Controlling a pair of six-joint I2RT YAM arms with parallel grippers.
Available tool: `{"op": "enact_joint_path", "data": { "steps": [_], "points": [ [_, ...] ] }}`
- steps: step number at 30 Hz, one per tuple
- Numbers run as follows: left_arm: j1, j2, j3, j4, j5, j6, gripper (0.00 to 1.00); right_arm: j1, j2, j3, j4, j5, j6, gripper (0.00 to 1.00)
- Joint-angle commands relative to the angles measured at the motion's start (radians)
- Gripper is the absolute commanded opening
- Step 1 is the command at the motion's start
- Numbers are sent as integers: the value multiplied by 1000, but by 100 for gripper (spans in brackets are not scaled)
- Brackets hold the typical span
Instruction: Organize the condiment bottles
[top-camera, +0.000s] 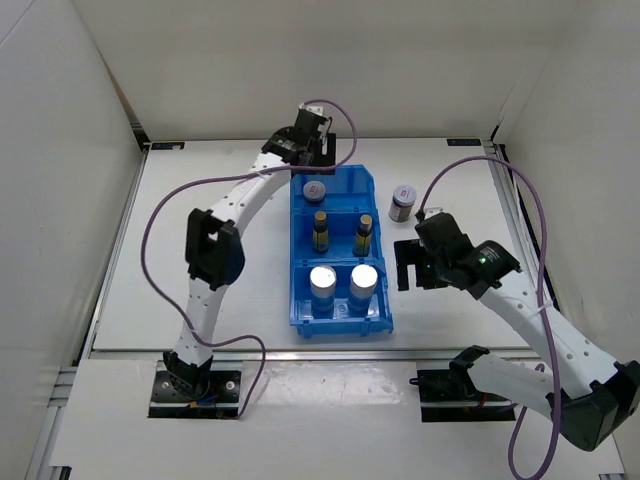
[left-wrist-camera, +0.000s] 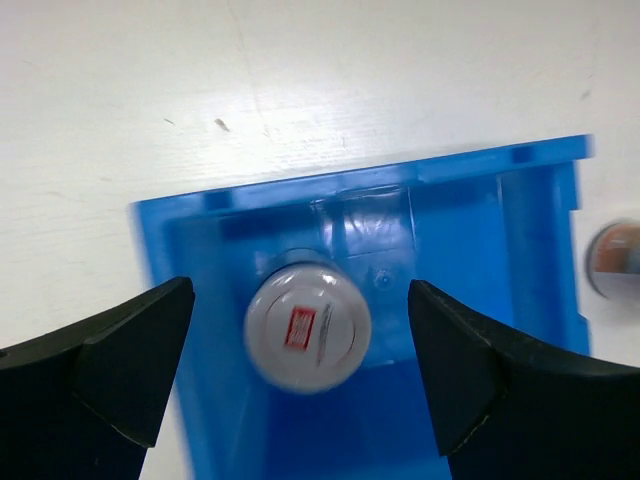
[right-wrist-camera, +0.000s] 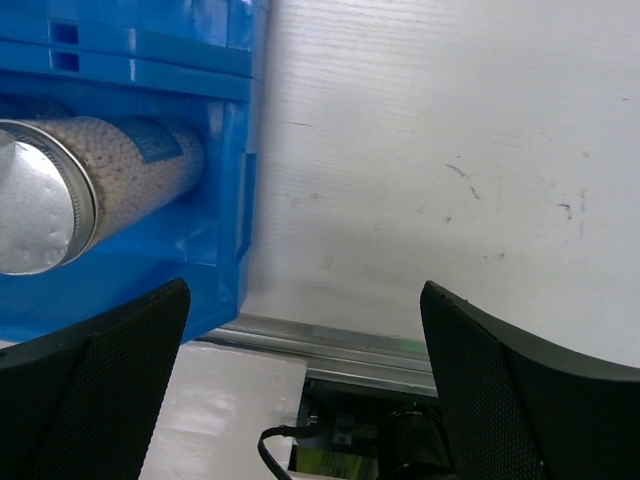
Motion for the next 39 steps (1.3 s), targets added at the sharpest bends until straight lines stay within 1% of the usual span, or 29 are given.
{"op": "enact_joint_path", "data": {
  "steps": [1, 3, 4, 5, 6, 7, 8, 9, 10, 11, 12, 13, 14, 15, 16, 17, 19, 21, 23, 24, 25, 28, 32, 37, 39],
  "points": [
    [-3, -324, -22, 12, -94, 53, 99, -5, -16, 92, -47, 104, 16, 99],
    [6, -418, -124, 12, -120, 90, 99, -5, -6, 167, -58, 144, 1, 99],
    [21, -518, -175, 12, -129, 99, 99, -14, 6, 191, -58, 158, -8, 99],
    [47, -573, -306, 12, -129, 99, 99, -14, 17, 243, -58, 172, -18, 99],
    [61, -629, -381, 12, -172, 99, 99, -14, 30, 269, -58, 172, -33, 99],
    [75, -741, -463, 23, -196, 99, 99, -26, 68, 300, -47, 160, -77, 99],
    [103, -798, -547, 37, -219, 99, 99, -40, 95, 331, -47, 160, -88, 99],
    [123, -855, -719, 78, -233, 108, 99, -66, 121, 363, -47, 148, -97, 99],
    [141, -912, -805, 99, -233, 109, 99, -81, 174, 422, -47, 126, -107, 99],
    [159, -1018, -886, 126, -233, 119, 99, -100, 199, 449, -47, 126, -116, 99],
    [184, -1068, -1036, 156, -223, 141, 99, -138, 248, 469, -32, 108, -136, 99],
    [184, -1116, -1101, 179, -255, 141, 99, -160, 273, 486, -21, 88, -149, 99],
    [170, -1207, -1170, 240, -300, 141, 99, -181, 300, 513, -10, 71, -162, 99],
    [134, -1248, -1236, 279, -366, 165, 99, -213, 357, 527, -1, 71, -162, 99],
    [115, -1278, -1313, 310, -391, 199, 99, -224, 381, 536, 8, 71, -171, 99],
    [103, -1294, -1313, 327, -422, 199, 99, -236, 401, 537, 51, 59, -171, 99],
    [103, -1294, -1293, 327, -422, 208, 99, -276, 457, 527, 92, 19, -171, 99],
    [103, -1256, -1293, 348, -413, 217, 99, -313, 527, 547, 131, -59, -171, 99],
    [103, -1219, -1258, 327, -413, 205, 99, -322, 579, 593, 151, -118, -171, 99],
    [103, -1192, -1249, 327, -399, 205, 99, -322, 634, 610, 151, -127, -171, 99],
    [103, -1182, -1240, 318, -399, 192, 99, -322, 661, 647, 163, -127, -180, 99],
    [103, -1182, -1240, 308, -376, 172, 99, -322, 753, 679, 203, -127, -180, 99],
    [94, -1217, -1258, 308, -356, 162, 99, -322, 852, 704, 241, -57, -180, 99],
    [83, -1227, -1280, 308, -347, 153, 99, -322, 949, 753, 241, -33, -180, 99],
    [83, -1204, -1280, 308, -347, 153, 99, -322, 983, 753, 250, -33, -180, 99]
  ]
}}
